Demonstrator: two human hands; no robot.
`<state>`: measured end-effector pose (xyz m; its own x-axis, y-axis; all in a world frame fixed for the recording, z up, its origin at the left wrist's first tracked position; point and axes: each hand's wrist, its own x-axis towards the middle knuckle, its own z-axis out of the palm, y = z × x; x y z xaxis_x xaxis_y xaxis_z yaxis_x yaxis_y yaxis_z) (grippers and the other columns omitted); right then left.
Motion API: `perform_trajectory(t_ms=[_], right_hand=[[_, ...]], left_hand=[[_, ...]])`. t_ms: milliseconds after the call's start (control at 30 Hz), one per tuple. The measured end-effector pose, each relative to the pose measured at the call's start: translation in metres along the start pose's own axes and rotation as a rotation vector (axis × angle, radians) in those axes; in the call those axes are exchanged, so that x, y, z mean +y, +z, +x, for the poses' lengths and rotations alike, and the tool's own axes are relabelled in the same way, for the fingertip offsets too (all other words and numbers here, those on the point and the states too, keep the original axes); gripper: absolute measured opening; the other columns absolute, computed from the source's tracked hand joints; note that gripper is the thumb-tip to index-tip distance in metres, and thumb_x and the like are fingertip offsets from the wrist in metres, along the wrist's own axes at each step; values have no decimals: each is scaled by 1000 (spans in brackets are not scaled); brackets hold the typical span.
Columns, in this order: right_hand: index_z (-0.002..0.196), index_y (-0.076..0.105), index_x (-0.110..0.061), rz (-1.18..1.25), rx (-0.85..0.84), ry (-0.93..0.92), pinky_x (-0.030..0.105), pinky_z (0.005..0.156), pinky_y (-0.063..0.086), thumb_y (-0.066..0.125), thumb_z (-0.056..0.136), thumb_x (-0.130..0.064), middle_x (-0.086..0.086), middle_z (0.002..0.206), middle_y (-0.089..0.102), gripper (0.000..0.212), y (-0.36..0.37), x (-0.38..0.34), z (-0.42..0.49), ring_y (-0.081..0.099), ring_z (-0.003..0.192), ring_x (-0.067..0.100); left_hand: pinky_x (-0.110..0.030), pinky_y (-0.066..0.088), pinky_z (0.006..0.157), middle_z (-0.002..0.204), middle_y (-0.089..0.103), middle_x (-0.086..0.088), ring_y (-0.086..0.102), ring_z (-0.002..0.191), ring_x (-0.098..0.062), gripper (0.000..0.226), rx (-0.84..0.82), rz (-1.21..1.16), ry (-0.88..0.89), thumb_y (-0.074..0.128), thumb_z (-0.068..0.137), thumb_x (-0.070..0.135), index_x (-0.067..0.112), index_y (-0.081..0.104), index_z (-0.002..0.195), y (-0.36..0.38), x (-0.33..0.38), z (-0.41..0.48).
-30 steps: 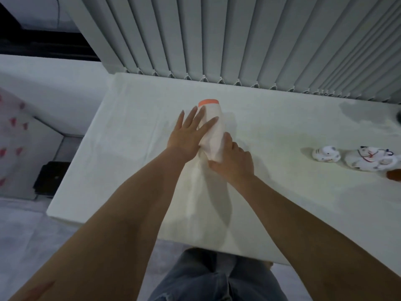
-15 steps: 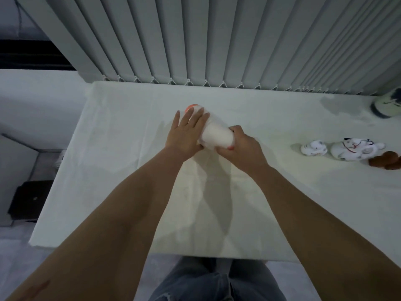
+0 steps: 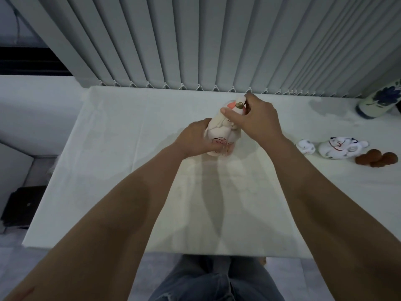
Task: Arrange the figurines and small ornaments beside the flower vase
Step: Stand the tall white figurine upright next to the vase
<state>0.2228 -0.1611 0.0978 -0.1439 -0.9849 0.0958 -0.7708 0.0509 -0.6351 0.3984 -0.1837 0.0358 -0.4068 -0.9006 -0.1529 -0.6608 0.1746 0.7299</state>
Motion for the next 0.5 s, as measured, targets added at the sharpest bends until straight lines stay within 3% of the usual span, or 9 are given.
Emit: perform_trajectory(t_ms=[133, 300, 500], right_hand=[[78, 47, -20, -63, -28, 11, 29, 54, 34, 65, 75, -65, -11, 64, 52, 48, -5, 0, -1, 54, 66, 16], [87, 48, -20, -69, -30, 43, 31, 60, 37, 61, 75, -70, -11, 68, 53, 53, -1, 3, -5, 56, 71, 19], [87, 54, -21, 35, 40, 29, 33, 58, 39, 53, 82, -68, -2, 58, 52, 47, -5, 18, -14, 53, 61, 20]], left_hand=[[-28, 47, 84, 116, 65, 3, 60, 101, -17, 62, -115, -106, -83, 80, 73, 37, 24, 53, 128, 11, 2, -4], [-36, 47, 101, 127, 61, 3, 57, 116, -17, 71, -182, -176, -143, 78, 73, 40, 28, 44, 135, 13, -1, -5], [-37, 46, 102, 128, 59, 4, 54, 120, -15, 76, -193, -189, -140, 78, 71, 43, 28, 41, 136, 19, 2, -7]])
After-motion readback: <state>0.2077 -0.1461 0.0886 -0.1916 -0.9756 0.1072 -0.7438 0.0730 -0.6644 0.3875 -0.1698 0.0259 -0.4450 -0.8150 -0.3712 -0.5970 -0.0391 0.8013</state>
